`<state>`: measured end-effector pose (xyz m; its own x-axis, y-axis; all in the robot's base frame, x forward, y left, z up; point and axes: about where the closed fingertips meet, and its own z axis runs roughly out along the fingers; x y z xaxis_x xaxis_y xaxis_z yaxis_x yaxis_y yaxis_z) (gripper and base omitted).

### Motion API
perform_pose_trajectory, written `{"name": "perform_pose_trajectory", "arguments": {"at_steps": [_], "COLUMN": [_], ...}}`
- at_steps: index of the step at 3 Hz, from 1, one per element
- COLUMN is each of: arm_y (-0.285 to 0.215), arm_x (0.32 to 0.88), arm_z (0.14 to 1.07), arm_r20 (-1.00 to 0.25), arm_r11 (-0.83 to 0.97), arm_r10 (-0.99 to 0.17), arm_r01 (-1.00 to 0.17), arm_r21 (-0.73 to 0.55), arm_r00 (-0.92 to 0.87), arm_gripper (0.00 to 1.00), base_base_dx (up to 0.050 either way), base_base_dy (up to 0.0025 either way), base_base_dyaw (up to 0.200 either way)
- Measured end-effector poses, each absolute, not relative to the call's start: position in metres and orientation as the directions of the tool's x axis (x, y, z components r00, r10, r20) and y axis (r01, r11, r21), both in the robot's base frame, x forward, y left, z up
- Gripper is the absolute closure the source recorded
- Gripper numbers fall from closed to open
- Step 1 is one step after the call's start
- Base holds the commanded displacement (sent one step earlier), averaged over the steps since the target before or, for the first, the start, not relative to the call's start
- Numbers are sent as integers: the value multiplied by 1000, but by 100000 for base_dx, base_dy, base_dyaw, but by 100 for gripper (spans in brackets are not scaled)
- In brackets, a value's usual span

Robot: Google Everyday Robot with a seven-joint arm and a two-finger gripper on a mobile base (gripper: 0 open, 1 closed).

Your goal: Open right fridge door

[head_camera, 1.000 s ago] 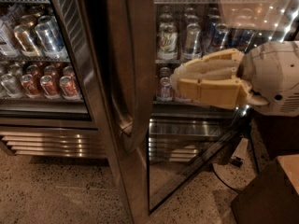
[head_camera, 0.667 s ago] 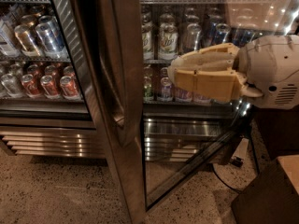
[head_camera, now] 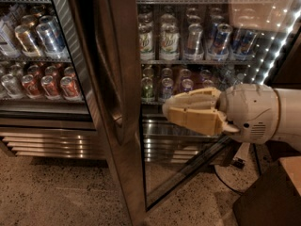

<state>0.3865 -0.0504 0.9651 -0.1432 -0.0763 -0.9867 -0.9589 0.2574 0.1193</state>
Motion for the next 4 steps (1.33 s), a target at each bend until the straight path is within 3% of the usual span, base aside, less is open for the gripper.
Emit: {"name": "perform_pose_trajectory", "arguments": {"at_steps": [1, 4], "arm_y": [-46, -43], "arm_x": [385, 345], "arm_z": [936, 904], "arm_r20": [-975, -982], "arm_r11": [251, 197], "arm_r10": [-65, -71], "arm_r01": [-949, -968], "arm_r21": [191, 157], "arm_r00": [-213, -174], "arm_gripper": [100, 100], "base_base_dx": [0, 0], "base_base_dy": [0, 0], "base_base_dyaw": [0, 0]}}
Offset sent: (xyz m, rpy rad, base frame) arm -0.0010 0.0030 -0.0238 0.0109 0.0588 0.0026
